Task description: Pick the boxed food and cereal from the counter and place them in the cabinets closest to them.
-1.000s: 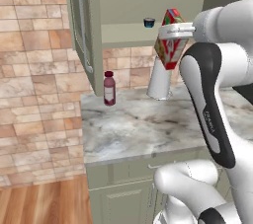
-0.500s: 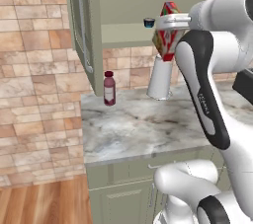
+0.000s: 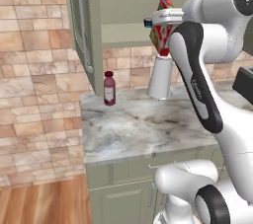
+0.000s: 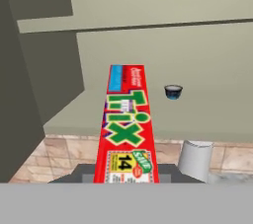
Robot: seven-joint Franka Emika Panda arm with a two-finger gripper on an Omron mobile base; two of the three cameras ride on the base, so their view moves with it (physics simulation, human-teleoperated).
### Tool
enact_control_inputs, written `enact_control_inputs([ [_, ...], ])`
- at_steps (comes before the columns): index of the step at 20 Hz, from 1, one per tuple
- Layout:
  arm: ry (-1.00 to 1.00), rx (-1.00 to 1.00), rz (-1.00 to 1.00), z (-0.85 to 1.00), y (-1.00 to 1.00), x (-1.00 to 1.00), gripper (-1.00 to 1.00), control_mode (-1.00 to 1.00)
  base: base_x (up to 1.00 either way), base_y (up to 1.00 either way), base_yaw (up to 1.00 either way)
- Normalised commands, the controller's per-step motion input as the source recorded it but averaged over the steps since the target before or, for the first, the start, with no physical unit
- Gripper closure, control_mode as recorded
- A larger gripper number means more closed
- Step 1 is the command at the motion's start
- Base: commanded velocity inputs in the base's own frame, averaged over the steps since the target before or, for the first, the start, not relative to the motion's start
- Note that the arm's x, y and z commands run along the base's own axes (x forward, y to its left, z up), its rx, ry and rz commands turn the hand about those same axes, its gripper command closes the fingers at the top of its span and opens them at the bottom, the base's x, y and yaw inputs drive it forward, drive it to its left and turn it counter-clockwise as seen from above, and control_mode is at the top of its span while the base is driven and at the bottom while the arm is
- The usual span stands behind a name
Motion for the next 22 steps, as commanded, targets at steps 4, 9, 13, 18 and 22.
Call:
enact_control_inputs([
  [4, 0.00, 0.00, 0.00, 0.02, 0.00, 0.35, 1.00, -1.00, 0.00, 0.00, 0.00],
  [9, 0.00, 0.00, 0.00, 0.06, 0.00, 0.37, 1.00, -1.00, 0.00, 0.00, 0.00],
  [13, 0.00, 0.00, 0.00, 0.05, 0.00, 0.39, 1.00, -1.00, 0.00, 0.00, 0.00],
  [18, 0.00, 0.00, 0.00, 0.03, 0.00, 0.38, 1.00, -1.00, 0.00, 0.00, 0.00],
  [22, 0.00, 0.00, 0.00, 0.01, 0.00, 0.41, 1.00, -1.00, 0.00, 0.00, 0.00],
])
